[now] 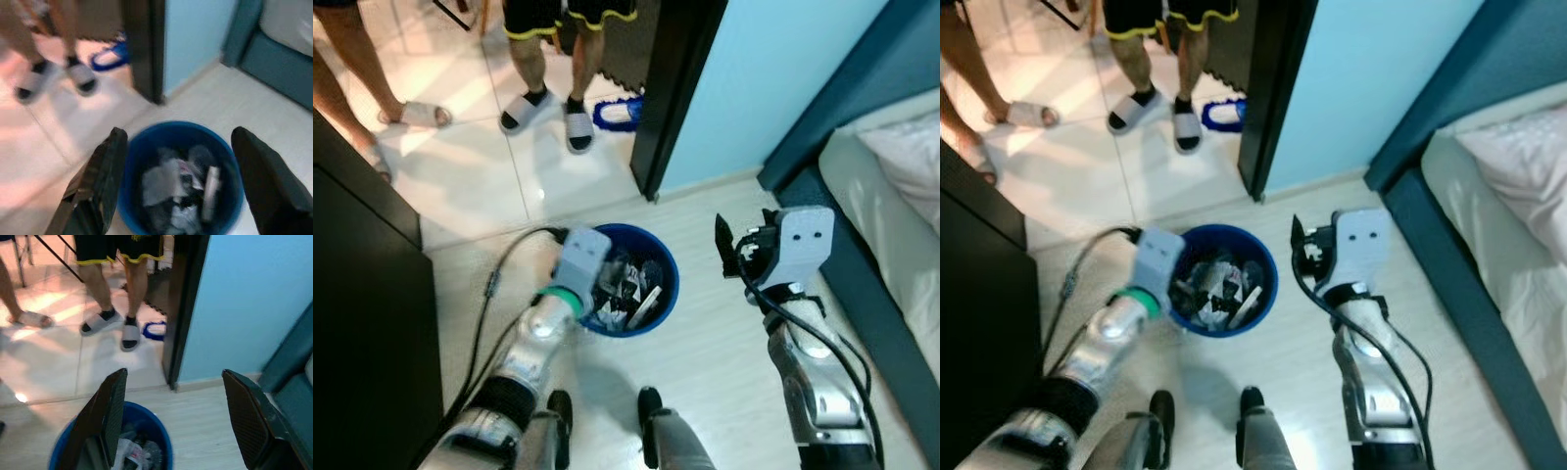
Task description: Clean up the room
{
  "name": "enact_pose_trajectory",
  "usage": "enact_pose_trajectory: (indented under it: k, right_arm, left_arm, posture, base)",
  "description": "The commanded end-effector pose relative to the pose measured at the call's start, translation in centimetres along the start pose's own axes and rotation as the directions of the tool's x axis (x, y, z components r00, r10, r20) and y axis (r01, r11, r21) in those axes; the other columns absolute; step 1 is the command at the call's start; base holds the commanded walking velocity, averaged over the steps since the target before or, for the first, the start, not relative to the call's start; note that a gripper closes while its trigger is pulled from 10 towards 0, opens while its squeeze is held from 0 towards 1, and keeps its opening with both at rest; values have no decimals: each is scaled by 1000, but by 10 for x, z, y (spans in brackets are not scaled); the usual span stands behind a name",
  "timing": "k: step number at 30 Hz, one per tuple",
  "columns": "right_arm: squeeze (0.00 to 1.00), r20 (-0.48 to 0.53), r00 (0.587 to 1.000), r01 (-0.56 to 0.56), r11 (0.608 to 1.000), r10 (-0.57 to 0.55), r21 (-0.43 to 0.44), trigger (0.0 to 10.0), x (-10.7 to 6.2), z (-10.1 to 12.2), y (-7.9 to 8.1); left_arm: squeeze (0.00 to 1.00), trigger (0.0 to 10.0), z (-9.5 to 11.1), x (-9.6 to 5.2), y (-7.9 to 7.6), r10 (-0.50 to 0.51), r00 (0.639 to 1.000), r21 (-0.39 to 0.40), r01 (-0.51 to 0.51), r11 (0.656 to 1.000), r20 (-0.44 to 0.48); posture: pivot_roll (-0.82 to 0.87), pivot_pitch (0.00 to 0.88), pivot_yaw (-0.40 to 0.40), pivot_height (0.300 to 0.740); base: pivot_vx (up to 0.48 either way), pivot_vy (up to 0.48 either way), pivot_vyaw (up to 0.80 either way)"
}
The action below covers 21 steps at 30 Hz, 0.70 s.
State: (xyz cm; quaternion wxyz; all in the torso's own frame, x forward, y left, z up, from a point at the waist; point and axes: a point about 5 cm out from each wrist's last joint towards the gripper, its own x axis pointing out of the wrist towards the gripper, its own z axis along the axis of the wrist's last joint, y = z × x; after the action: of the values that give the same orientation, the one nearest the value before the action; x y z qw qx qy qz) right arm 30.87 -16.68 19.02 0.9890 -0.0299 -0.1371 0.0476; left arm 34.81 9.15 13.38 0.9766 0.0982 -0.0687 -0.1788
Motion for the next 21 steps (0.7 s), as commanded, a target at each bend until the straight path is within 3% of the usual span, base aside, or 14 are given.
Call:
enact_pose_trajectory:
  k: [1,2,6,7,9,10,12,21]
  right_arm:
    - [0,-39,999,-15,1000,15,4,10000,-11,-11,2]
    - [0,-53,998,-31,999,31,-9,10000,-14,-16,3]
    - [0,-53,998,-31,999,31,-9,10000,-14,-16,3]
    - [0,-69,997,-40,999,40,-9,10000,-17,-21,4]
    - [0,-69,997,-40,999,40,-9,10000,-17,-21,4]
    - [0,-95,994,-48,999,47,-7,10000,-19,-31,5]
    - [0,-118,991,-56,998,56,3,10000,-22,-39,7]
    - [0,-153,986,-66,997,70,32,10000,-25,-52,15]
  left_arm:
    - [0,10000,-6,-23,12,40,999,24,-39,999,-21]
    - [0,10000,-5,-36,21,79,997,48,-79,996,-14]
    - [0,10000,-5,-36,21,79,997,48,-79,996,-14]
    - [0,10000,-7,-47,27,120,993,59,-119,991,-12]
    - [0,10000,-7,-47,27,120,993,59,-119,991,-12]
    - [0,10000,-11,-55,35,182,983,48,-181,982,-21]
    - [0,10000,-11,-58,40,234,972,38,-233,972,-18]
    - [0,10000,0,-51,41,298,955,-9,-298,954,-3]
  posture:
    - [-94,301,66,740]
    - [-84,287,58,740]
    - [-84,287,58,740]
    - [-73,271,50,740]
    - [-73,271,50,740]
    - [-47,209,11,740]
    - [-42,187,-1,740]
    - [-54,127,-17,740]
  base:
    - [0,0,0]
    - [0,0,0]
    - [0,0,0]
    - [0,0,0]
    - [0,0,0]
    - [0,0,0]
    - [0,0,0]
    - [0,0,0]
